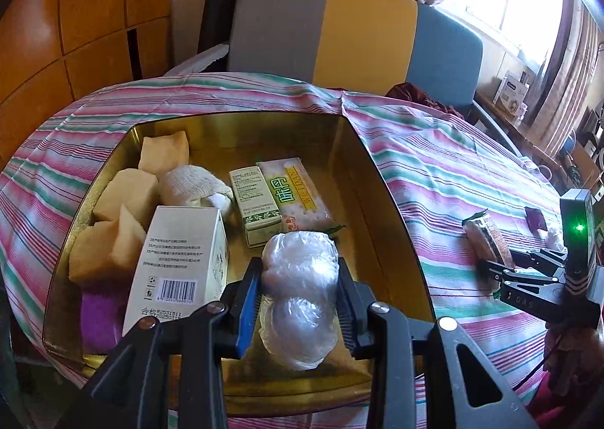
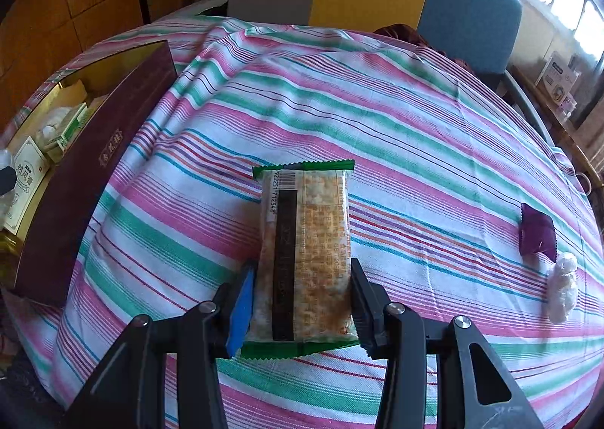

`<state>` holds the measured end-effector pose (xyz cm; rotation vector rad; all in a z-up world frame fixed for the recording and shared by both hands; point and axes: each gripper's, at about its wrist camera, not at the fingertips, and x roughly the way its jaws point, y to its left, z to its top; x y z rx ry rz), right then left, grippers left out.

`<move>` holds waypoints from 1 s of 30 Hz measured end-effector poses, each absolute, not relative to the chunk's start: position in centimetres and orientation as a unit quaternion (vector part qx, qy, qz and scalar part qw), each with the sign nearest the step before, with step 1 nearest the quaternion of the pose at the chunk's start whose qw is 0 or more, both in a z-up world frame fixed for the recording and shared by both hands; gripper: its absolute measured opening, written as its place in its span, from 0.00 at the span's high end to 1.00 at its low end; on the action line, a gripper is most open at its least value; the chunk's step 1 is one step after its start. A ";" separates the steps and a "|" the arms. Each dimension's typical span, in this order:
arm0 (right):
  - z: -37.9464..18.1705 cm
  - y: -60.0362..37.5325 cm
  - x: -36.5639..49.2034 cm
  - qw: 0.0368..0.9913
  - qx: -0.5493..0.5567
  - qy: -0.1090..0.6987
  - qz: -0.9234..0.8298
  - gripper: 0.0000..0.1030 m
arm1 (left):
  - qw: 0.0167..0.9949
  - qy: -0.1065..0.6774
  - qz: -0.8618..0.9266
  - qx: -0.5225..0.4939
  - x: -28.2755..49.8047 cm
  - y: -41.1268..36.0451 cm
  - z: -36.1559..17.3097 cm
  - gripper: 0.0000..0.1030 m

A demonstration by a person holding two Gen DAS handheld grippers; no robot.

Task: Organize objects
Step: 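Carry the white bundle into the gold tray and open the left gripper while the right holds the packet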

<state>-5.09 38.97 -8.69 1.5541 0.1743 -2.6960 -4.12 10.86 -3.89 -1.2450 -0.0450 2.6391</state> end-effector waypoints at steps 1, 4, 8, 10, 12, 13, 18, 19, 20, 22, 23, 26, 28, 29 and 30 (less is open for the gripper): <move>-8.7 39.0 -5.1 0.012 0.499 0.056 -0.865 0.55 | 0.112 -0.015 0.899 -0.424 -4.1 10.8 -3.9 0.65; -8.7 39.0 -5.1 0.012 0.498 0.056 -0.865 0.55 | 0.111 -0.016 0.898 -0.426 -4.3 10.9 -4.0 0.65; -8.7 39.1 -5.1 0.012 0.498 0.056 -0.865 0.55 | 0.108 -0.015 0.897 -0.427 -4.7 11.2 -4.0 0.65; -8.8 39.1 -5.1 0.013 0.498 0.058 -0.865 0.55 | 0.105 -0.018 0.896 -0.430 -4.9 11.1 -3.9 0.65; -8.8 39.0 -5.1 0.013 0.497 0.059 -0.866 0.55 | 0.105 -0.046 0.893 -0.434 -5.4 10.2 -3.7 0.65; -8.8 39.0 -5.1 0.014 0.497 0.059 -0.866 0.55 | 0.102 -0.057 0.894 -0.432 -5.4 9.7 -3.5 0.65; -8.9 38.9 -5.0 0.014 0.493 0.064 -0.868 0.55 | 0.099 -0.060 0.904 -0.411 -5.1 7.9 -2.3 0.65; -8.9 38.9 -5.0 0.015 0.492 0.064 -0.868 0.55 | 0.102 -0.055 0.905 -0.410 -5.0 7.9 -2.4 0.65; -8.9 38.9 -5.0 0.015 0.491 0.064 -0.868 0.55 | 0.107 -0.057 0.902 -0.414 -5.0 8.0 -2.7 0.65; -8.9 39.0 -4.9 0.015 0.489 0.065 -0.869 0.55 | 0.115 -0.062 0.897 -0.422 -5.1 8.3 -3.2 0.65; -8.9 38.9 -4.9 0.015 0.489 0.065 -0.870 0.55 | 0.123 -0.058 0.895 -0.424 -5.0 8.8 -3.6 0.65; -8.9 39.1 -4.9 0.017 0.487 0.062 -0.871 0.55 | 0.134 -0.038 0.894 -0.426 -5.2 10.0 -4.1 0.65; -9.0 39.0 -4.8 0.018 0.487 0.063 -0.871 0.55 | 0.135 -0.028 0.889 -0.437 -5.7 10.7 -4.7 0.65; -9.0 39.0 -4.8 0.018 0.487 0.062 -0.871 0.55 | 0.133 -0.020 0.888 -0.440 -5.8 11.0 -5.0 0.65; -9.0 39.1 -4.8 0.018 0.487 0.062 -0.871 0.55 | 0.127 -0.013 0.889 -0.439 -5.8 11.2 -5.3 0.65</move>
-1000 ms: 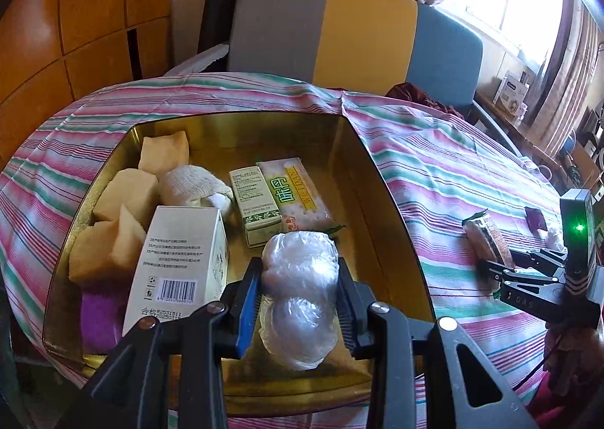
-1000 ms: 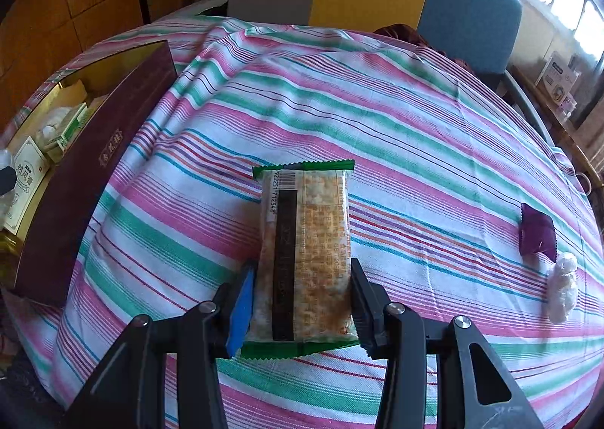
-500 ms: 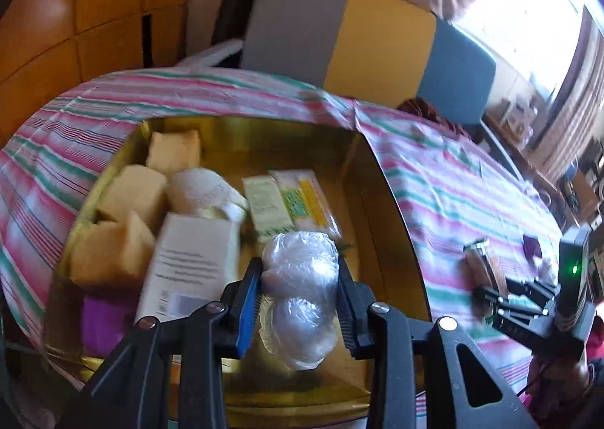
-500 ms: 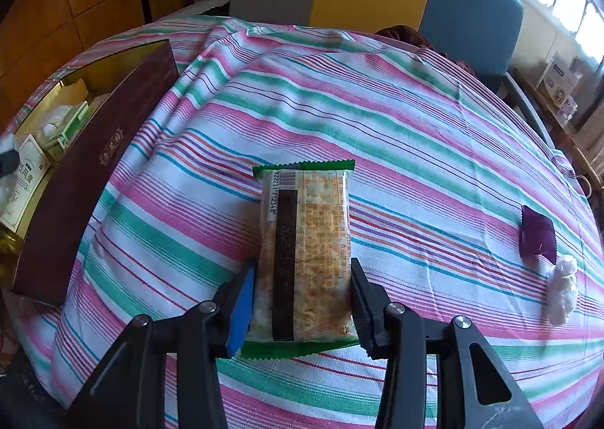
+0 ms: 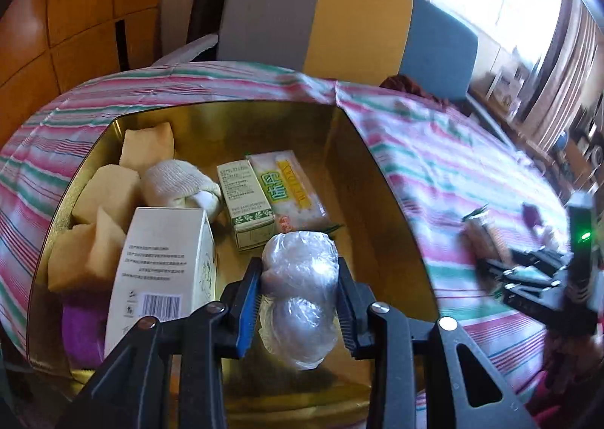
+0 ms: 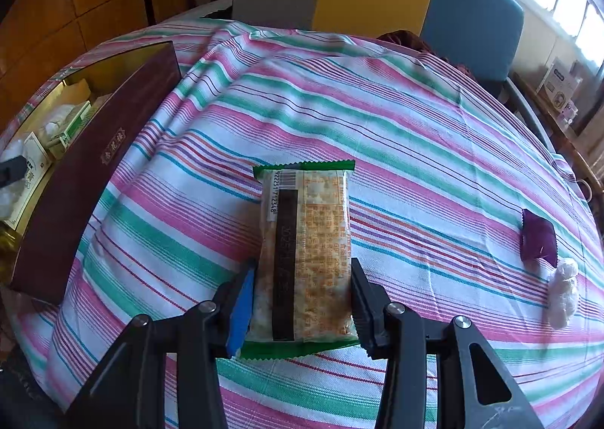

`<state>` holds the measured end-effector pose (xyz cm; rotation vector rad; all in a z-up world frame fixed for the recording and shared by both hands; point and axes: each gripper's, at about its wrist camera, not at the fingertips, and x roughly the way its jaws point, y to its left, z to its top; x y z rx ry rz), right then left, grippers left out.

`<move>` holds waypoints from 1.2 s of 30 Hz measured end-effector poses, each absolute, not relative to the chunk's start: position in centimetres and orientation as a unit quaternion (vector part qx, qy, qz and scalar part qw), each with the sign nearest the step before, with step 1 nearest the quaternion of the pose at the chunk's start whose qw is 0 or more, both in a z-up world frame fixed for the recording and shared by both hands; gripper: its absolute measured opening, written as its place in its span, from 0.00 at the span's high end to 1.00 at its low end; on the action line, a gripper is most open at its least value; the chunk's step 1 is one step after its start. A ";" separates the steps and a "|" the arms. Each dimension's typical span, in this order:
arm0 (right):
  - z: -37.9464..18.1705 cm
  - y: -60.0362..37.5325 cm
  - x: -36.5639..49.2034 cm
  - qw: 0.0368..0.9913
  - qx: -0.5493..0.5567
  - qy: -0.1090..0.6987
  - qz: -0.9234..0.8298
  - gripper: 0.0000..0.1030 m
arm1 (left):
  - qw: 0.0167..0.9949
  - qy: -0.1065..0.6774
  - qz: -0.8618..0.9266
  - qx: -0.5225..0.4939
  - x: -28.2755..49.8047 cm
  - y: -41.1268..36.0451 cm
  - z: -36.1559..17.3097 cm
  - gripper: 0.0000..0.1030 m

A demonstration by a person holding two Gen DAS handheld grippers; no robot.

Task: Organize objects
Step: 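Carry the white bundle into the gold tray and open the left gripper while the right holds the packet, then carry the black-striped cracker packet into the gold tray and open the right gripper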

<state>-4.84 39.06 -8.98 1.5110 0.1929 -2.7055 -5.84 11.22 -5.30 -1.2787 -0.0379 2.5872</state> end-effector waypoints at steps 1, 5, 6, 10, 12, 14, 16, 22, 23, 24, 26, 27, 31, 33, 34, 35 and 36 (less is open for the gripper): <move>-9.0 39.1 -4.8 0.018 0.486 0.063 -0.871 0.55 | 0.126 -0.004 0.889 -0.440 -5.9 11.5 -5.6 0.65; -9.0 39.1 -4.8 0.019 0.486 0.063 -0.871 0.55 | 0.111 0.056 0.892 -0.434 -6.0 12.7 -6.7 0.65; -9.0 39.2 -4.8 0.019 0.486 0.063 -0.872 0.55 | 0.110 0.063 0.893 -0.432 -6.1 12.9 -6.8 0.64; -9.0 39.1 -4.8 0.019 0.486 0.064 -0.871 0.55 | 0.106 0.075 0.894 -0.428 -6.1 13.2 -7.0 0.59; -9.0 39.1 -4.8 0.019 0.485 0.065 -0.872 0.55 | 0.113 0.068 0.894 -0.427 -6.0 13.2 -6.9 0.55; -9.0 39.0 -4.8 0.019 0.485 0.065 -0.872 0.55 | 0.115 0.071 0.893 -0.429 -5.9 13.3 -6.9 0.53; -9.0 39.0 -4.8 0.019 0.485 0.065 -0.872 0.55 | 0.115 0.068 0.892 -0.431 -5.8 13.3 -6.8 0.52; -9.1 38.9 -4.8 0.019 0.484 0.067 -0.872 0.55 | 0.108 0.055 0.897 -0.425 -5.2 12.9 -5.9 0.50; -9.1 38.9 -4.8 0.019 0.483 0.069 -0.873 0.55 | 0.108 0.052 0.898 -0.424 -5.1 12.8 -5.6 0.49; -9.1 38.8 -4.8 0.019 0.483 0.069 -0.873 0.55 | 0.109 0.048 0.898 -0.423 -5.1 12.7 -5.4 0.49; -9.1 38.8 -4.8 0.019 0.481 0.071 -0.874 0.55 | 0.110 0.041 0.900 -0.419 -4.8 12.6 -4.9 0.48; -9.1 38.8 -4.8 0.020 0.481 0.071 -0.874 0.55 | 0.112 0.040 0.901 -0.418 -4.7 12.5 -4.7 0.46; -9.1 38.8 -4.8 0.019 0.479 0.071 -0.875 0.55 | 0.117 0.031 0.904 -0.410 -4.4 12.2 -3.9 0.41; -9.1 38.7 -4.7 0.016 0.477 0.072 -0.876 0.55 | 0.118 0.027 0.904 -0.409 -4.3 12.0 -3.7 0.41; -9.1 38.7 -4.6 0.014 0.476 0.073 -0.876 0.55 | 0.119 0.024 0.904 -0.410 -4.3 11.9 -3.7 0.41; -9.2 38.6 -4.7 0.012 0.476 0.072 -0.877 0.55 | 0.119 0.023 0.904 -0.410 -4.3 11.8 -3.6 0.41; -9.2 38.6 -4.6 0.009 0.475 0.070 -0.877 0.55 | 0.118 0.021 0.905 -0.409 -4.2 11.6 -3.5 0.41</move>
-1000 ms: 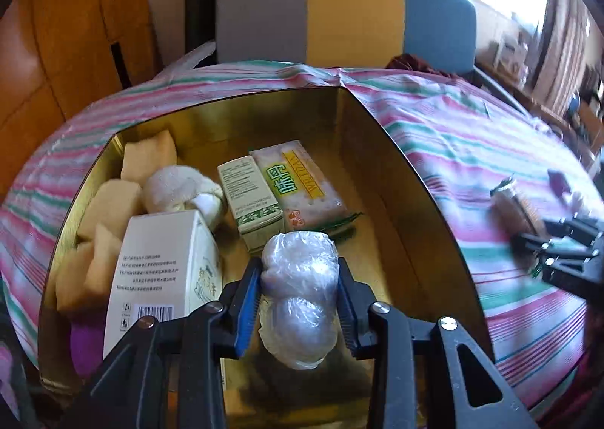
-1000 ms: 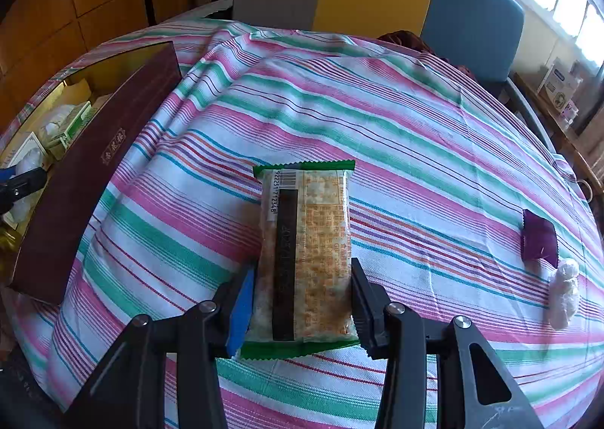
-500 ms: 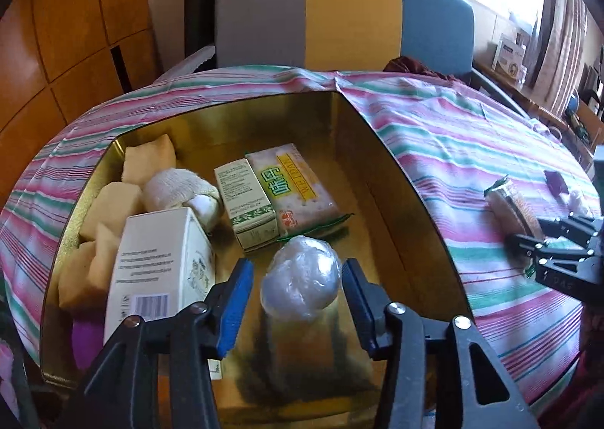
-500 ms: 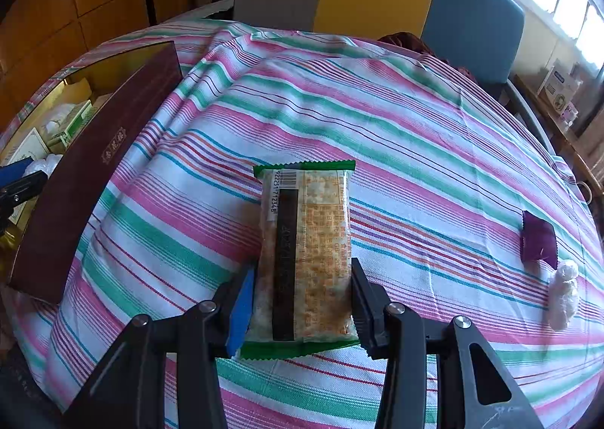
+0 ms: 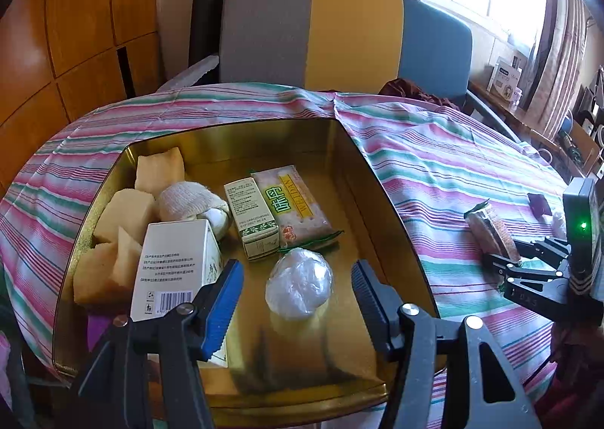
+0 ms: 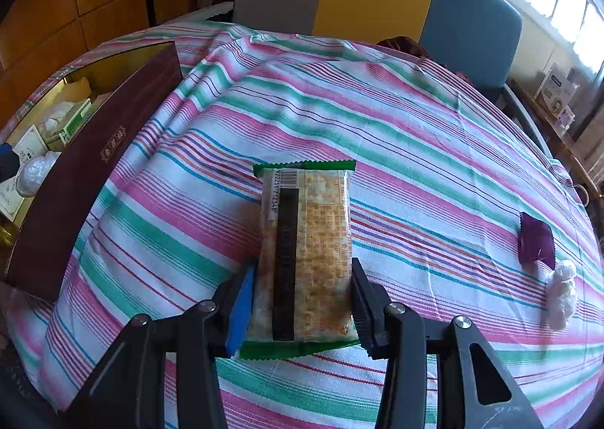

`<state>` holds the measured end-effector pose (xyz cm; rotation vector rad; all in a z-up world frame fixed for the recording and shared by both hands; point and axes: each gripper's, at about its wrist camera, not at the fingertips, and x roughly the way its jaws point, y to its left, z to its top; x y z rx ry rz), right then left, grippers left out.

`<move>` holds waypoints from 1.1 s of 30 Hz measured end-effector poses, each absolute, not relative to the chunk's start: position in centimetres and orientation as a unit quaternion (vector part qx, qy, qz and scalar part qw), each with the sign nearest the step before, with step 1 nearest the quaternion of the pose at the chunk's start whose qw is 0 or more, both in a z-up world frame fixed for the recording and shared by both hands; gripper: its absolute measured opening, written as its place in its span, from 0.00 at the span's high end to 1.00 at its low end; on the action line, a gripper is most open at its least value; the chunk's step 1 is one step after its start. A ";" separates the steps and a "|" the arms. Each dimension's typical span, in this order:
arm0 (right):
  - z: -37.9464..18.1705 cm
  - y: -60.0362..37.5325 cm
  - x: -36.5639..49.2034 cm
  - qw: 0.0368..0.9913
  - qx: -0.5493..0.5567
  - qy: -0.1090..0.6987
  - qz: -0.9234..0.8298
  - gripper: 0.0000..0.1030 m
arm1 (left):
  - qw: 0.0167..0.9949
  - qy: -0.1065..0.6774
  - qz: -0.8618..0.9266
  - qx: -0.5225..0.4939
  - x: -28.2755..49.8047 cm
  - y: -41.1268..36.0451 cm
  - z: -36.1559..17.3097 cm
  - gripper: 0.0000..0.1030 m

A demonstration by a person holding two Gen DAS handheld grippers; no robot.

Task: Organize objects
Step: 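Carry the black-striped cracker packet into the gold tray and open the right gripper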

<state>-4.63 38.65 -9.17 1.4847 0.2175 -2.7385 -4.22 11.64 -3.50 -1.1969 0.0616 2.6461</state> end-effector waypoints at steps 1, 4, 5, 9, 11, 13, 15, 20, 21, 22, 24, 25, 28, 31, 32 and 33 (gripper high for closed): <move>-9.2 38.7 -4.6 0.008 0.475 0.068 -0.877 0.55 | 0.118 0.020 0.905 -0.408 -4.1 11.5 -3.4 0.41; -9.2 38.6 -4.5 0.000 0.474 0.063 -0.878 0.55 | 0.119 0.015 0.908 -0.403 -3.8 11.2 -2.9 0.41; -9.2 38.6 -4.5 -0.003 0.474 0.061 -0.879 0.55 | 0.120 0.013 0.908 -0.400 -3.7 11.1 -2.7 0.41; -9.3 38.5 -4.4 -0.018 0.472 0.052 -0.880 0.55 | 0.119 0.003 0.911 -0.395 -3.3 10.3 -2.2 0.41; -9.3 38.5 -4.3 -0.026 0.471 0.045 -0.881 0.55 | 0.115 -0.002 0.912 -0.393 -3.2 9.7 -2.0 0.41; -9.2 38.5 -4.2 -0.034 0.471 0.036 -0.881 0.55 | 0.113 -0.005 0.912 -0.393 -3.1 9.0 -2.0 0.41; -9.1 38.6 -4.2 -0.042 0.474 0.020 -0.879 0.55 | 0.106 -0.011 0.914 -0.393 -2.9 8.2 -1.8 0.41; -7.4 37.2 -4.4 -0.032 0.468 -0.002 -0.883 0.55 | 0.077 -0.030 0.920 -0.383 -2.3 5.1 -1.3 0.41; -6.9 36.6 -4.4 -0.025 0.463 -0.002 -0.886 0.55 | 0.071 -0.034 0.920 -0.384 -2.3 4.6 -1.3 0.41; -6.3 36.0 -4.5 -0.019 0.458 0.000 -0.889 0.55 | 0.065 -0.039 0.920 -0.384 -2.3 3.9 -1.3 0.41; -5.2 34.5 -4.8 -0.003 0.449 0.001 -0.893 0.55 | 0.050 -0.052 0.920 -0.384 -2.1 2.5 -1.3 0.41; -4.7 33.7 -5.0 0.008 0.448 -0.002 -0.894 0.55 | 0.043 -0.057 0.921 -0.384 -2.0 1.9 -1.3 0.41; -3.2 30.6 -5.6 0.042 0.436 0.002 -0.899 0.55 | 0.027 -0.072 0.921 -0.383 -1.5 0.1 -1.3 0.41; -2.1 27.2 -6.7 0.078 0.426 0.007 -0.901 0.55 | 0.019 -0.083 0.920 -0.383 -1.3 -1.2 -1.5 0.41; -1.9 26.0 -7.1 0.088 0.424 0.010 -0.901 0.55 | 0.017 -0.084 0.920 -0.383 -1.3 -1.4 -1.5 0.41; -1.7 24.9 -7.7 0.099 0.423 0.013 -0.901 0.55 | 0.016 -0.086 0.920 -0.382 -1.2 -1.7 -1.6 0.41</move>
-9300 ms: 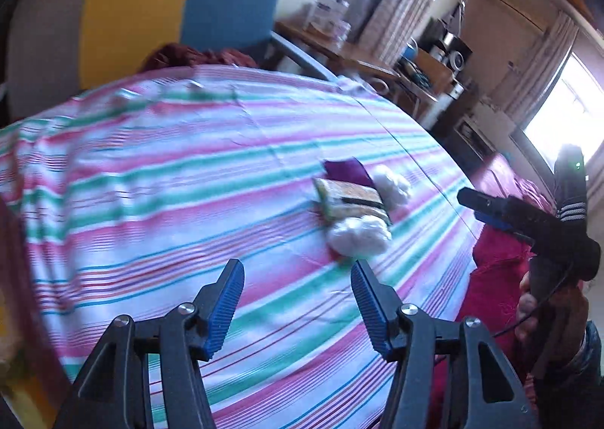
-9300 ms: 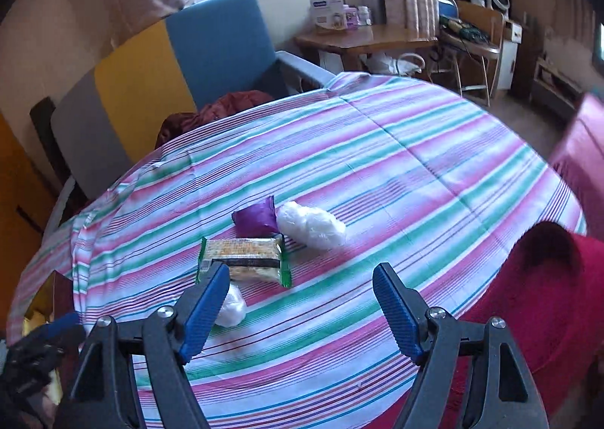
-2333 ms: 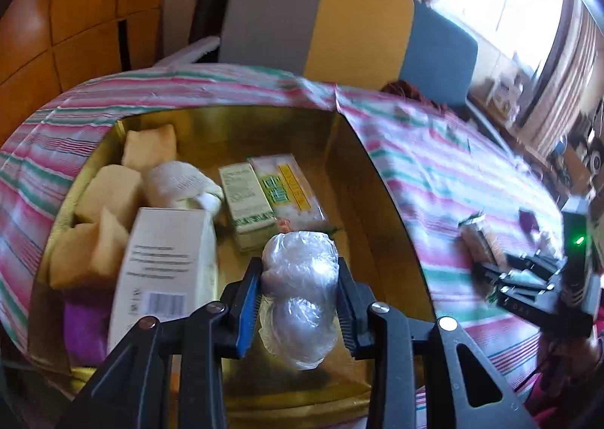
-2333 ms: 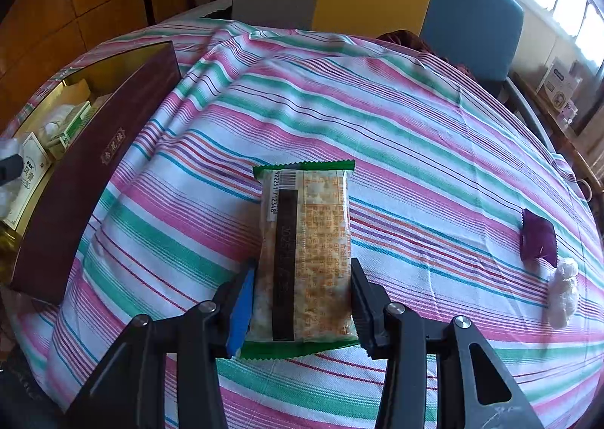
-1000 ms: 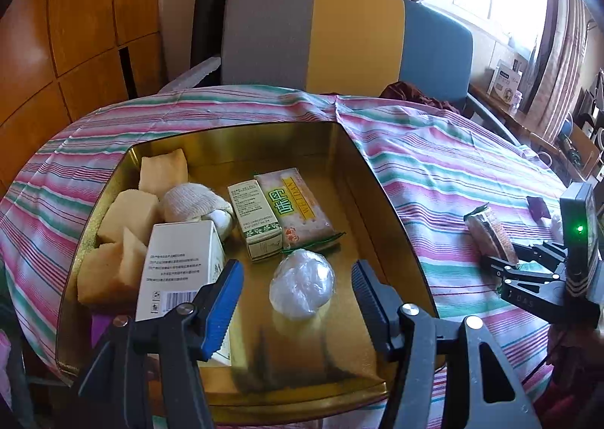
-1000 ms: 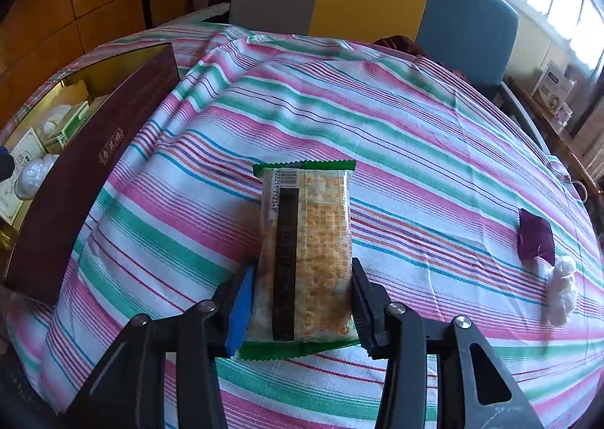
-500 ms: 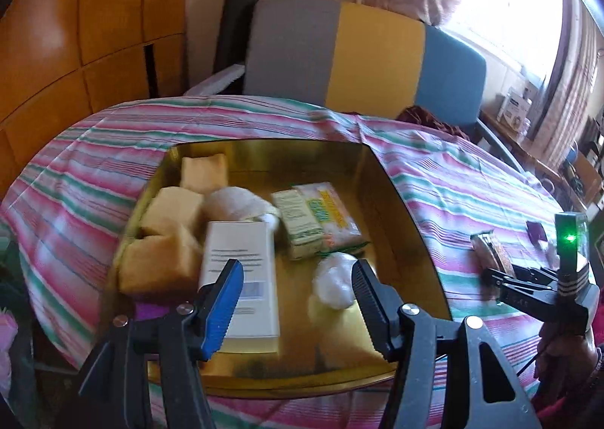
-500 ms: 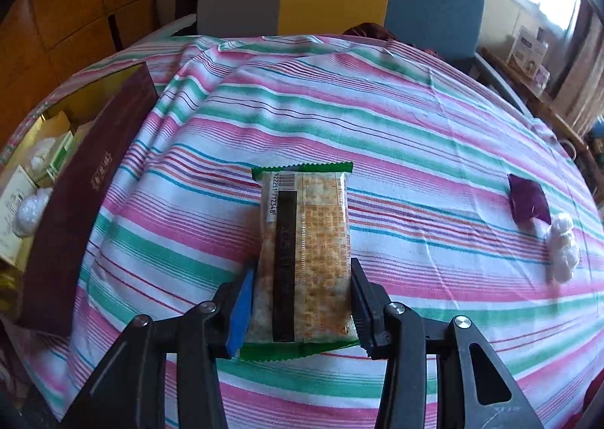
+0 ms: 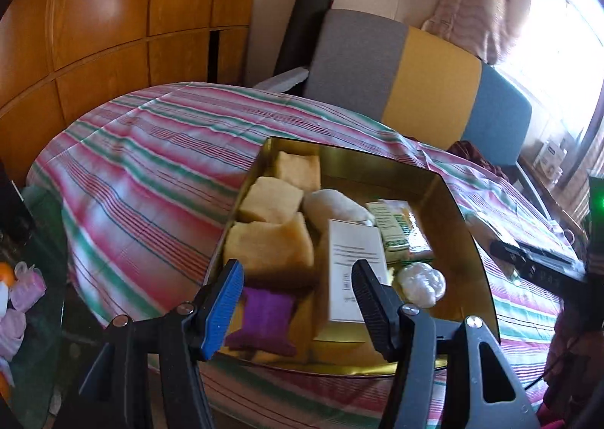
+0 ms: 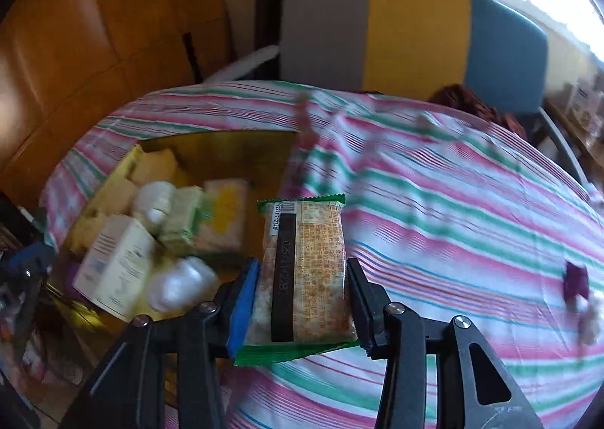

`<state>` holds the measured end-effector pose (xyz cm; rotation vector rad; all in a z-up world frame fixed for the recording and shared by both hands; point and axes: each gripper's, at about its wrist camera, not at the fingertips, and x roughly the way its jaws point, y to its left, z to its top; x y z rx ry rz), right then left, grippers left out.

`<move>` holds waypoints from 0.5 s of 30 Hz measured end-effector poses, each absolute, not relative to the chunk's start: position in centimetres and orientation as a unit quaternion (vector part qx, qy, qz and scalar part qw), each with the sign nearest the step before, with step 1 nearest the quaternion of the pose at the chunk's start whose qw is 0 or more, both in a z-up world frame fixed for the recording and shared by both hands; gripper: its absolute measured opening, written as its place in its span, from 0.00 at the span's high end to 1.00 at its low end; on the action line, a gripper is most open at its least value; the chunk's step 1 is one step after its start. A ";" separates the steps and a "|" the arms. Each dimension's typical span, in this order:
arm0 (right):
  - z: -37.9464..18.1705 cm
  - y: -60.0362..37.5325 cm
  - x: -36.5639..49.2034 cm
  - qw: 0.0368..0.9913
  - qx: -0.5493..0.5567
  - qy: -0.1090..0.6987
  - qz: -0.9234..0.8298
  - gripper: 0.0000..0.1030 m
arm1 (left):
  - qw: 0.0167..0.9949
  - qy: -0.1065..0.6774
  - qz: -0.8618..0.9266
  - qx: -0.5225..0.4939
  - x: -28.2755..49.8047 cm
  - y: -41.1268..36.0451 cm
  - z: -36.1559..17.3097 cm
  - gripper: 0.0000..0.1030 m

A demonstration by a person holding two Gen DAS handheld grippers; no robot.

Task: Organize objects
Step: 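Carry the black-striped cracker packet into the gold tray and open the right gripper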

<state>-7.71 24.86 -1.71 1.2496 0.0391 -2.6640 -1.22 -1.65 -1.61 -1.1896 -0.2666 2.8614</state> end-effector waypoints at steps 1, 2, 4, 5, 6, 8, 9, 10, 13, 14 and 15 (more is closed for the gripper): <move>-1.7 23.8 -8.3 0.107 0.422 0.017 -0.900 0.55 | 0.014 -0.087 0.920 -0.383 -1.2 -1.9 -1.7 0.41; -1.7 22.8 -9.0 0.113 0.422 0.022 -0.899 0.55 | 0.013 -0.087 0.919 -0.383 -1.2 -2.0 -1.9 0.41; -2.2 21.1 -10.5 0.120 0.432 0.033 -0.893 0.55 | 0.012 -0.090 0.917 -0.388 -1.3 -2.3 -2.2 0.41; -2.6 20.3 -11.4 0.122 0.439 0.035 -0.889 0.55 | 0.013 -0.092 0.916 -0.391 -1.4 -2.4 -2.3 0.41; -3.0 19.8 -12.1 0.121 0.445 0.036 -0.887 0.55 | 0.012 -0.094 0.915 -0.393 -1.5 -2.5 -2.5 0.41; -3.7 19.1 -13.3 0.116 0.451 0.038 -0.884 0.54 | 0.011 -0.094 0.913 -0.396 -1.6 -2.5 -2.6 0.41; -4.0 19.0 -13.8 0.114 0.453 0.037 -0.883 0.51 | 0.009 -0.091 0.914 -0.396 -1.7 -2.6 -2.5 0.41; -4.3 19.0 -14.2 0.112 0.457 0.036 -0.882 0.46 | 0.006 -0.087 0.915 -0.395 -1.7 -2.6 -2.4 0.41; -4.2 19.5 -14.2 0.108 0.453 0.027 -0.884 0.39 | 0.002 -0.082 0.917 -0.391 -1.9 -2.4 -2.2 0.42; -3.8 19.8 -13.8 0.108 0.448 0.023 -0.887 0.39 | 0.003 -0.080 0.918 -0.390 -2.0 -2.3 -2.1 0.41; -3.5 20.4 -13.5 0.108 0.442 0.020 -0.890 0.38 | 0.004 -0.079 0.918 -0.389 -2.1 -2.2 -2.0 0.42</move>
